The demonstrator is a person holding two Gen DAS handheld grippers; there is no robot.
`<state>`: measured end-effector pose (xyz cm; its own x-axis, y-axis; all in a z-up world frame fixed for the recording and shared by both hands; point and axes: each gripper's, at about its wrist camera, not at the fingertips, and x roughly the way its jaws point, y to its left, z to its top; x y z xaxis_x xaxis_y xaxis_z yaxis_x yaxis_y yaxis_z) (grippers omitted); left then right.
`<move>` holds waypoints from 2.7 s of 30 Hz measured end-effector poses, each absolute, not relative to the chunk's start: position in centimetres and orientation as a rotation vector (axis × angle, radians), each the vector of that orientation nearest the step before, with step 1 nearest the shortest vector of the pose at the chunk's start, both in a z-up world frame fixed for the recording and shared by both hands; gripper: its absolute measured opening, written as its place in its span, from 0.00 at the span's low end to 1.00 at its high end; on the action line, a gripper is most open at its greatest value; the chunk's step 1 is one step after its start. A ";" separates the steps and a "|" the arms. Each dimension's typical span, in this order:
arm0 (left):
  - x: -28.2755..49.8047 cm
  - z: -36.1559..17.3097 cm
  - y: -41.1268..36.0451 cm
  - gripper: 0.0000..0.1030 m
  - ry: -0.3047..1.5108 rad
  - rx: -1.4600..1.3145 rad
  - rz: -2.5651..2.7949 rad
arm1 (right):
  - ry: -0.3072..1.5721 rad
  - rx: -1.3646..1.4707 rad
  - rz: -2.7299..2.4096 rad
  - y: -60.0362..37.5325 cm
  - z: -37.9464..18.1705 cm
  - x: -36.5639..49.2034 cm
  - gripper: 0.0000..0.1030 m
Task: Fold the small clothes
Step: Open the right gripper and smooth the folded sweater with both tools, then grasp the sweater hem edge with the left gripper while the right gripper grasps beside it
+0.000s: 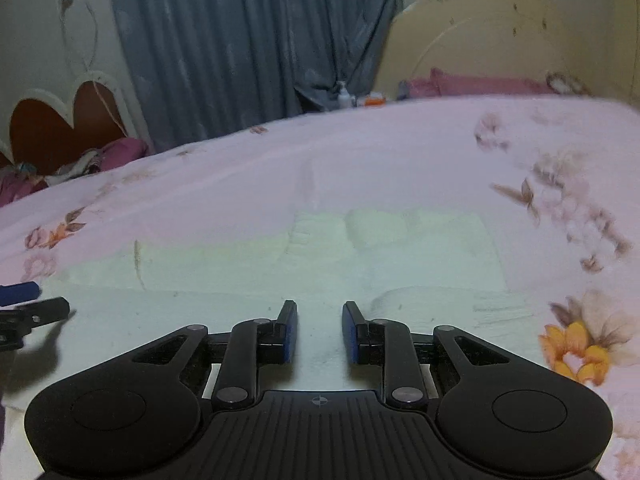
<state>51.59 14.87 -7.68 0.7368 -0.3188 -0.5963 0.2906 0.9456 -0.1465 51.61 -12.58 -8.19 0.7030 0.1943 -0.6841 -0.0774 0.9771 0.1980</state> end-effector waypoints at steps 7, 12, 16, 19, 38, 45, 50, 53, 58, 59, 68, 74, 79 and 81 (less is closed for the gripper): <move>47.4 -9.8 13.1 0.75 0.706 -0.062 -0.275 | 0.813 0.122 0.351 -8.2 -9.2 47.4 0.24; 47.2 -10.6 16.4 0.77 0.738 -0.095 -0.229 | 0.811 0.048 0.153 -11.3 -9.3 47.1 0.24; 46.3 -9.1 16.5 0.73 0.693 -0.091 -0.195 | 0.829 0.119 0.088 -15.1 -9.0 47.2 0.24; 45.0 -7.8 15.4 0.73 0.612 -0.072 -0.212 | 0.780 0.134 0.091 -15.2 -7.7 46.4 0.24; 42.3 -8.8 12.4 0.79 0.741 0.015 -0.222 | 0.766 0.115 0.040 -19.8 -6.4 40.0 0.74; 34.9 -8.4 12.0 0.79 0.754 0.023 -0.177 | 0.762 0.170 0.095 -23.8 -4.1 31.8 0.73; 28.5 -8.1 12.9 0.79 0.746 0.015 -0.125 | 0.766 0.193 0.117 -26.6 -2.9 25.1 0.73; 24.6 -7.9 13.9 0.75 0.730 0.011 -0.096 | 0.769 0.205 0.119 -28.2 -2.6 21.4 0.73; 18.9 -7.7 16.9 0.07 0.744 -0.082 -0.085 | 0.790 0.219 0.146 -30.1 -3.0 15.8 0.68; 17.7 -7.7 17.3 0.13 0.735 -0.104 -0.091 | 0.800 0.230 0.155 -30.4 -3.2 14.8 0.64; 14.0 -8.4 17.0 0.97 0.793 -0.237 -0.194 | 0.887 0.438 0.261 -31.6 -5.8 10.3 0.50; 14.6 -9.3 17.2 0.82 0.810 -0.338 -0.246 | 0.901 0.511 0.328 -31.0 -6.5 9.9 0.41; 15.8 -10.4 19.1 0.51 0.829 -0.535 -0.290 | 0.921 0.607 0.373 -31.9 -7.6 10.2 0.10; 16.1 -10.7 19.1 0.41 0.845 -0.557 -0.302 | 0.919 0.624 0.388 -32.1 -7.7 10.3 0.10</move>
